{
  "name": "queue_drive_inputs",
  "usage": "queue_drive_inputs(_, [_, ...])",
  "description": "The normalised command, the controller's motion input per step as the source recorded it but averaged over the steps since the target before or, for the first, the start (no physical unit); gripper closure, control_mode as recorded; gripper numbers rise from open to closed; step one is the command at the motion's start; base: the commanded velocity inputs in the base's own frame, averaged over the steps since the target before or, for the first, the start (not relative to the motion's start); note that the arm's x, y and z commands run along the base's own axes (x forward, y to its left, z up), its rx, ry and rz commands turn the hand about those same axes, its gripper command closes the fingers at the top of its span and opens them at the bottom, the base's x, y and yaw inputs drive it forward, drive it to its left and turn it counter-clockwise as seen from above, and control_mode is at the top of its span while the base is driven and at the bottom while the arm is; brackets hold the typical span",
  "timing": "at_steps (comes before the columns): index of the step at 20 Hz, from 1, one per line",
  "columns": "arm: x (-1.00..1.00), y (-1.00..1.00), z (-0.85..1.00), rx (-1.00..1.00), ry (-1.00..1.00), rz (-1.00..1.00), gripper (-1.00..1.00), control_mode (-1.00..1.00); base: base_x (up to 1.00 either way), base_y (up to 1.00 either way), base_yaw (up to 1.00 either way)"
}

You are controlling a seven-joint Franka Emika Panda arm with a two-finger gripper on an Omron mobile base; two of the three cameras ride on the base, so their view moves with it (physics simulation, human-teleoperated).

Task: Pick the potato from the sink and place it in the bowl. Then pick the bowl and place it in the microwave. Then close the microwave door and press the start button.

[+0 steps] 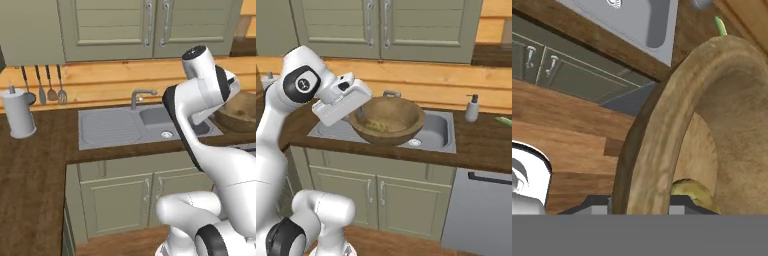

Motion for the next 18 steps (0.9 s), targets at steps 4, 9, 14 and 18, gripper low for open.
queue_drive_inputs(4, [0.00, 0.00, 0.00, 0.00, 0.00, 0.00, 1.00, 1.00, -0.67, -0.08, 0.62])
queue_drive_inputs(9, [0.00, 0.00, 0.00, 0.00, 0.00, 0.00, 1.00, 1.00, -0.57, 0.00, 0.83])
queue_drive_inputs(14, [0.00, 0.00, 0.00, 0.00, 0.00, 0.00, 1.00, 1.00, -0.49, 0.00, 0.84])
queue_drive_inputs(18, [0.00, 0.00, 0.00, 0.00, 0.00, 0.00, 1.00, 1.00, -0.44, 0.09, 0.84])
